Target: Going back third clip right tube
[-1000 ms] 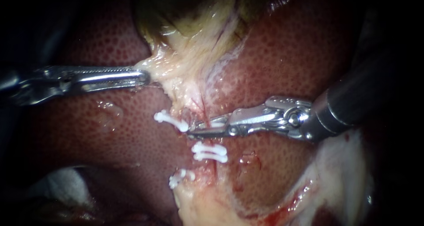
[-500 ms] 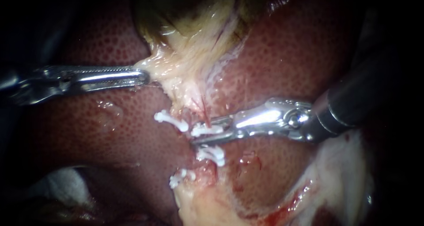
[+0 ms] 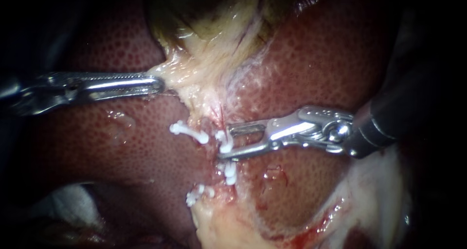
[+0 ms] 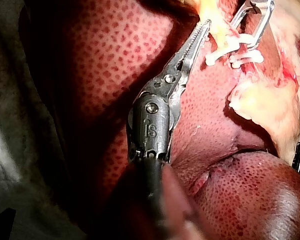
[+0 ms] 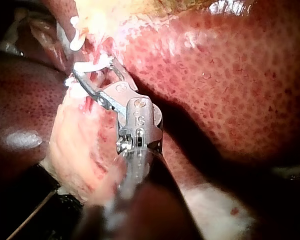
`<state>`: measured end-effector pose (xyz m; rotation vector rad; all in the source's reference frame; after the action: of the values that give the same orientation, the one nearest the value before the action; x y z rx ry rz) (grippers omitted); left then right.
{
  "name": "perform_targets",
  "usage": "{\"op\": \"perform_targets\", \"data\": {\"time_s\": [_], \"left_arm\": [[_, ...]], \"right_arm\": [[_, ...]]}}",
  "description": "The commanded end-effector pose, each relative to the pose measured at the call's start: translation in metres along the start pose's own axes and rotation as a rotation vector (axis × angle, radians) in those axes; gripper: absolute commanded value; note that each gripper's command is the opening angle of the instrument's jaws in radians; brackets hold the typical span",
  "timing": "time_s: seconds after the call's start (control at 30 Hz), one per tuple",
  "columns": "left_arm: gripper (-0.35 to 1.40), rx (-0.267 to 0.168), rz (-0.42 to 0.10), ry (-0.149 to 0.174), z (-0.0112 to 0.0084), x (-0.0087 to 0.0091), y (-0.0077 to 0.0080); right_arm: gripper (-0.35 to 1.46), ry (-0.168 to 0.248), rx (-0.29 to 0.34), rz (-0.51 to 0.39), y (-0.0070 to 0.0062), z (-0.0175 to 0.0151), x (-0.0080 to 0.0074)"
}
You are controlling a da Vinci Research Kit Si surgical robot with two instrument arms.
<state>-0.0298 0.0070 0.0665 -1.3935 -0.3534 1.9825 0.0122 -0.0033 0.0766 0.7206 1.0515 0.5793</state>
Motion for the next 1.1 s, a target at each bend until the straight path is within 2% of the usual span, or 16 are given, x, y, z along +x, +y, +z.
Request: {"op": "perform_targets", "data": {"time_s": [0.03, 0.37, 0.53, 0.73, 0.87, 1.1], "left_arm": [[-0.35, 0.0, 0.0, 0.0, 0.0, 0.0, 0.0], [-0.35, 0.0, 0.0, 0.0, 0.0, 0.0, -0.0001], [-0.35, 0.0, 0.0, 0.0, 0.0, 0.0, -0.0001], [-0.35, 0.0, 0.0, 0.0, 0.0, 0.0, 0.0], [-0.35, 0.0, 0.0, 0.0, 0.0, -0.0001, -0.0001], [-0.35, 0.003, 0.0, 0.0, -0.0001, -0.0001, -0.0001]], "right_arm": [[0.49, -0.001, 0.003, 0.002, -0.0002, -0.0003, 0.0], [0.49, 0.0, 0.0, -0.001, -0.0006, 0.0005, -0.0002], [0.49, -0.007, 0.019, -0.006, -0.0007, 0.0029, -0.0006], [0.49, -0.013, 0.06, -0.017, -0.0016, 0.0058, -0.0012], [0.49, -0.012, 0.067, -0.018, -0.002, 0.0057, -0.0011], [0.49, -0.008, 0.056, -0.015, -0.001, 0.0044, -0.0011]]}}
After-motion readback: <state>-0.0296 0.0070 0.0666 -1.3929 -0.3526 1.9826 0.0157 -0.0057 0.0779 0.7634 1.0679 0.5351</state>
